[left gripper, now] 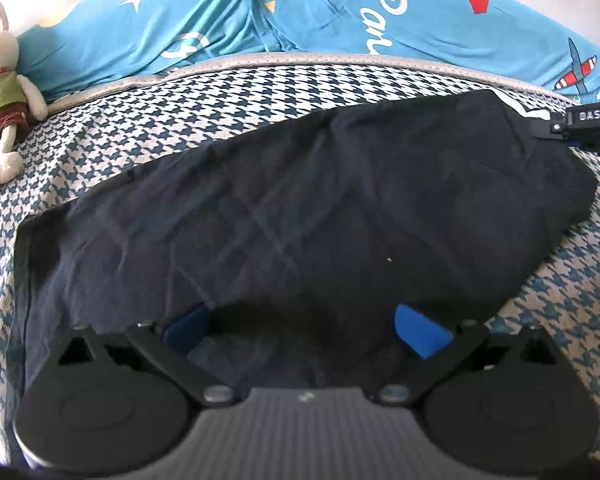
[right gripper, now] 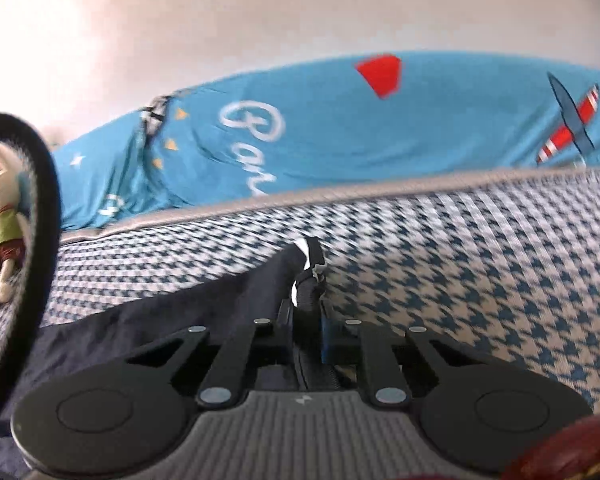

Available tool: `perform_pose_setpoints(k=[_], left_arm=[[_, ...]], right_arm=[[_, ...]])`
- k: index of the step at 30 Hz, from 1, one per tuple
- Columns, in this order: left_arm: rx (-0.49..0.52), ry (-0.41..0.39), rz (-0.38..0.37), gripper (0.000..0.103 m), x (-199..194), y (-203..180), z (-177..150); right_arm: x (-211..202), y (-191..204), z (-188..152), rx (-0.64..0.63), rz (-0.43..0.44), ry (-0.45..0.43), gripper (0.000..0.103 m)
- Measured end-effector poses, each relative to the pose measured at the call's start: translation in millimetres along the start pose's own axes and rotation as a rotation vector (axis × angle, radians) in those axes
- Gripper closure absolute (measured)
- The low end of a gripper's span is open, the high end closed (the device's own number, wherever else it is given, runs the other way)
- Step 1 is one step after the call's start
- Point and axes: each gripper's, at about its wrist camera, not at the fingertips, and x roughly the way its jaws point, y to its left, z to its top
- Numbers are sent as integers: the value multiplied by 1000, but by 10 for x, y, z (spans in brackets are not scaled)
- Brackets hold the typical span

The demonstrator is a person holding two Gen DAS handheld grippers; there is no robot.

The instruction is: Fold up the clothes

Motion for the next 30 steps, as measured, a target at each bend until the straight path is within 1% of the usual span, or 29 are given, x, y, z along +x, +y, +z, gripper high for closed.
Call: perform_pose_setpoints(k=[6, 8, 12, 14, 15, 17, 21, 26, 28, 30], left_arm=[[-41, -28, 28, 0, -65, 131, 25], [-58, -36, 38, 0, -83, 181, 36], [-86, -47, 59, 0, -108, 276, 49], [-96, -50, 68, 0, -117, 316, 50], [-99, -49, 71, 0, -120, 331, 47], [-107, -45, 72, 0, -119, 361, 39], [-120, -33, 71, 0, -107, 410, 31], [-135, -34, 73, 0, -123, 469, 33], [-141, -38, 76, 0, -135, 490, 37], [-144, -42, 77, 0, -148, 504, 40]], right_arm=[[-63, 486, -34, -167, 54, -33, 89], [-42, 665, -94, -214, 78, -24, 89], [44, 952, -254, -312, 90, 1, 89], [147, 1042, -352, -347, 89, 28, 88], [203, 1067, -388, -356, 96, 50, 86], [326, 1119, -441, -368, 112, 100, 83], [283, 1165, -471, -377, 152, 116, 71], [111, 1103, -382, -321, 275, 171, 70], [-20, 1086, -324, -302, 315, 152, 70], [-169, 1024, -249, -265, 313, 106, 70]])
